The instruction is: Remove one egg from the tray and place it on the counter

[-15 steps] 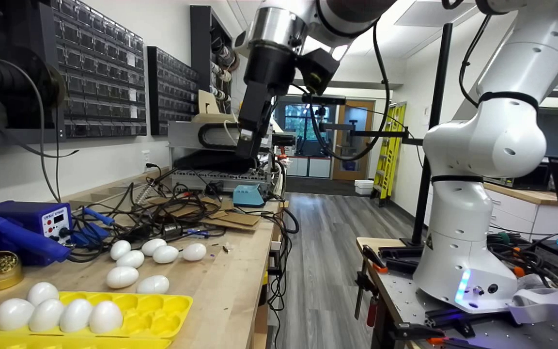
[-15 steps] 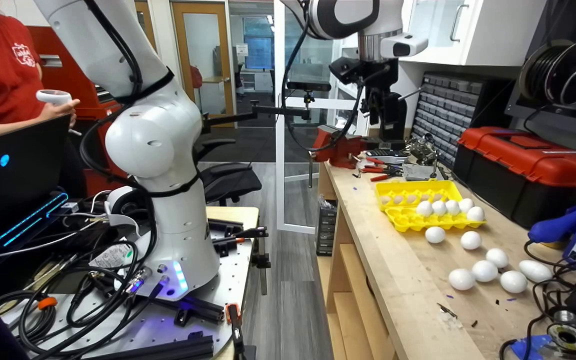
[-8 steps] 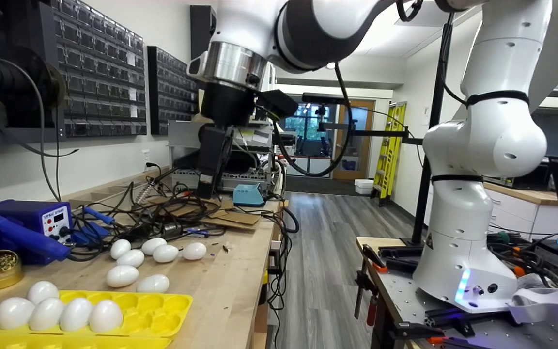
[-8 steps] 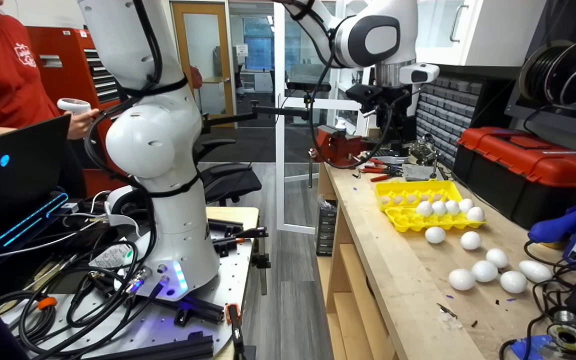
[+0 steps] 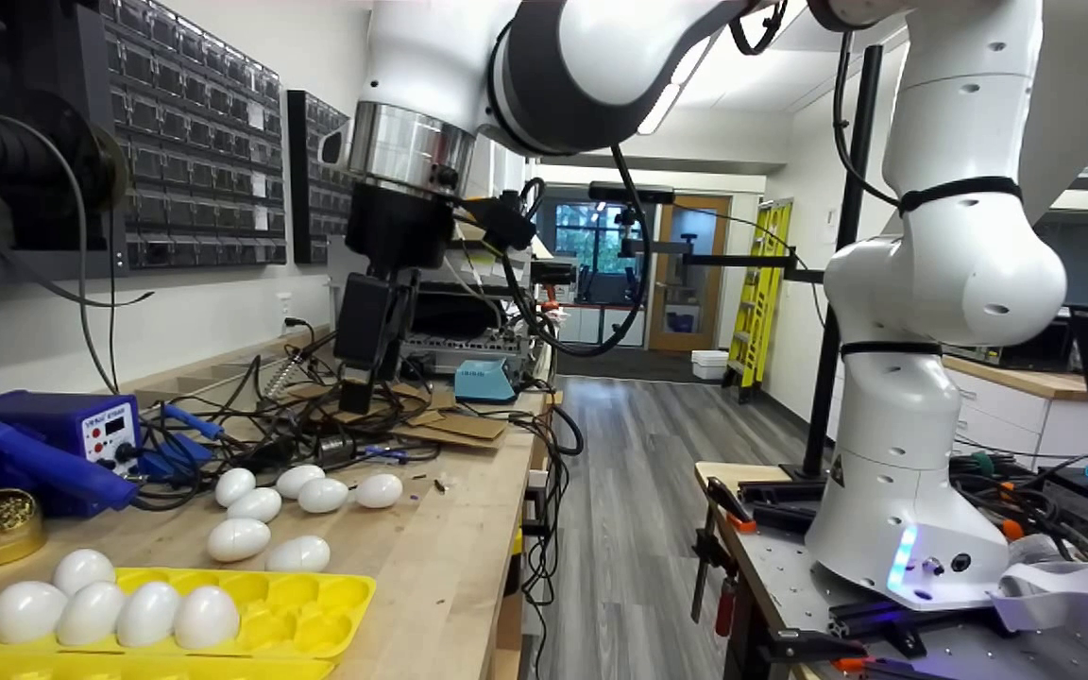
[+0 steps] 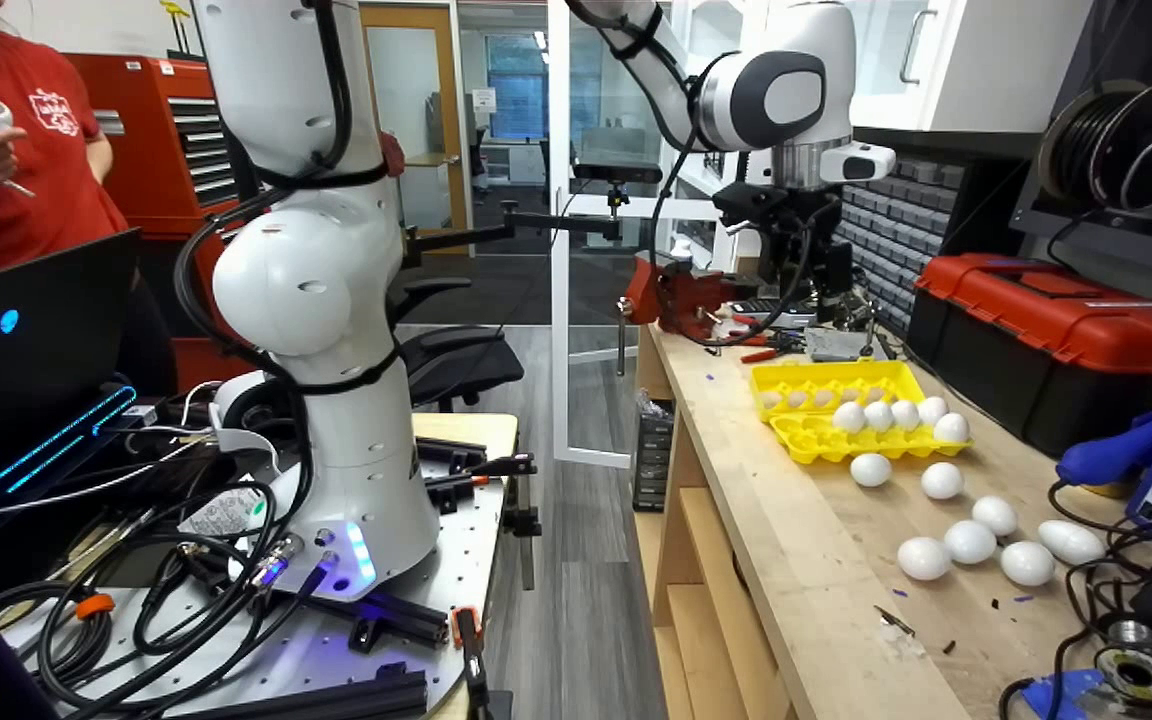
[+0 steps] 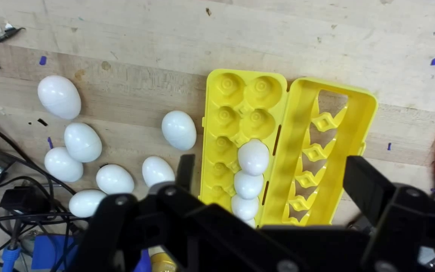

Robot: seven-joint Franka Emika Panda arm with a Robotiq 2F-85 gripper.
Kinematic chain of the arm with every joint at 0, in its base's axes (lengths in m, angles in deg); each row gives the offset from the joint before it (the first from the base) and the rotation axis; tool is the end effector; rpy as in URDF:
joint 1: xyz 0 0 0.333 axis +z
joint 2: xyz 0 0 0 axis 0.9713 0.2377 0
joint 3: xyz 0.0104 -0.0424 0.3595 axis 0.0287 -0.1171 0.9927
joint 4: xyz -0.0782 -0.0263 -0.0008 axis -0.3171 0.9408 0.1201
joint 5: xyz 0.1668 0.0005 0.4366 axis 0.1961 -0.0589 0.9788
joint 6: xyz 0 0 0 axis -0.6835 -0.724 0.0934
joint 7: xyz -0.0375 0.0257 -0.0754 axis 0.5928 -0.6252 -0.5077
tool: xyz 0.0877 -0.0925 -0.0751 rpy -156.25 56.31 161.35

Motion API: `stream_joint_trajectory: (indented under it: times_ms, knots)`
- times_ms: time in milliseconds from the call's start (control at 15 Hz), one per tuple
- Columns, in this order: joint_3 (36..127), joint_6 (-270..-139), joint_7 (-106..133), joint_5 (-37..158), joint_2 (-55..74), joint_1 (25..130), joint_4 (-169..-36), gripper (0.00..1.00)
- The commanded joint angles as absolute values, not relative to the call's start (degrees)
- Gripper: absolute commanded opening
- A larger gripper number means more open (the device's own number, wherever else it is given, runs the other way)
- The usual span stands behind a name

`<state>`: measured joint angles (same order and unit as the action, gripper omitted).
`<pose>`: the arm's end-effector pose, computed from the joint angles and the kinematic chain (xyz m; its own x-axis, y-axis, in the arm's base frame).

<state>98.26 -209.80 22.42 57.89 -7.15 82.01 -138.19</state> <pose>0.5805 0.1957 0.3530 0.9638 0.1524 0.2189 0.1515 -0.9882 0.0211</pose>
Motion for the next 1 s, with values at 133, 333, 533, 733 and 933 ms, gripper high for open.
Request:
stream_joint_trajectory:
  times_ms: [133, 333, 533, 733, 933]
  knots:
    - [96.89, -209.68, 22.34, 57.94, -7.18, 83.37, -138.12, 1.00]
    - [96.83, -210.63, 23.10, 57.45, -5.61, 83.77, -137.30, 1.00]
    - [96.96, -212.17, 23.39, 55.91, -1.81, 84.60, -134.67, 1.00]
    - [96.54, -212.67, 22.37, 55.19, 3.30, 85.65, -130.30, 1.00]
    - [95.20, -212.47, 22.33, 52.90, 9.34, 87.03, -124.53, 1.00]
